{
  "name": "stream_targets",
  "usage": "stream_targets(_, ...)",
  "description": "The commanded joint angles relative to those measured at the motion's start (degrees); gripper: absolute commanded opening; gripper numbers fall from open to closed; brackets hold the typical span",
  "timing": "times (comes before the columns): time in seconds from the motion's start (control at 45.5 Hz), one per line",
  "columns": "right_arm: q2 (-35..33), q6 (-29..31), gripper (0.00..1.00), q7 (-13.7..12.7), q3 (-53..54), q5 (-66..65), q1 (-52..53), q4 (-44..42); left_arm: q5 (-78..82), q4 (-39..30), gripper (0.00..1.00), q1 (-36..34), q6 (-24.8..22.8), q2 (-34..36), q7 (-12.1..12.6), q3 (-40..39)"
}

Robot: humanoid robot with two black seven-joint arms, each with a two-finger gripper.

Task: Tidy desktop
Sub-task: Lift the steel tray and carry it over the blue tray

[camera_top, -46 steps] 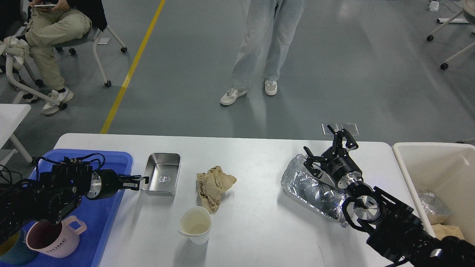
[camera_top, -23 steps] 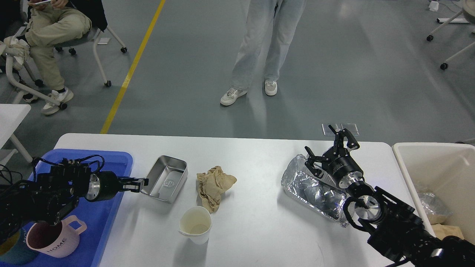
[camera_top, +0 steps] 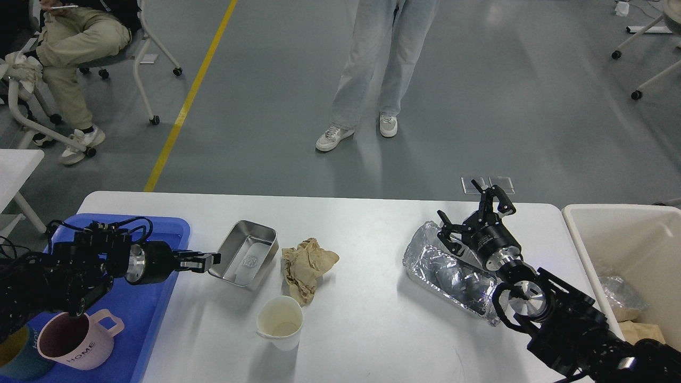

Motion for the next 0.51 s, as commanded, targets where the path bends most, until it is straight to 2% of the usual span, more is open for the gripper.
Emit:
stream_targets(0.0, 0.05, 0.00, 1.00, 0.00, 0.00, 0.00, 0.06, 0.09, 0.09, -4.82, 0.00, -3.30, -2.00, 4.44, -0.90, -0.05)
stream_targets(0.176, 0.05, 0.00, 1.00, 0.00, 0.00, 0.00, 0.06, 0.00, 0.26, -7.20, 0.00, -6.20, -3.14, 10.24, -0.82, -0.05)
stream_targets(0.308, 0.14, 0.00, 1.00, 0.00, 0.00, 0.00, 0.41, -0.08, 0.26, -12.12, 0.01, -6.82, -3.40, 19.47, -1.08, -0.23)
stream_targets(0.483, 0.31, -0.44, 1.00, 0.00, -0.17, 0.00, 0.85, 0.09, 0.09, -12.21, 0.01, -6.47, -2.97, 25.54, -1.08, -0.14)
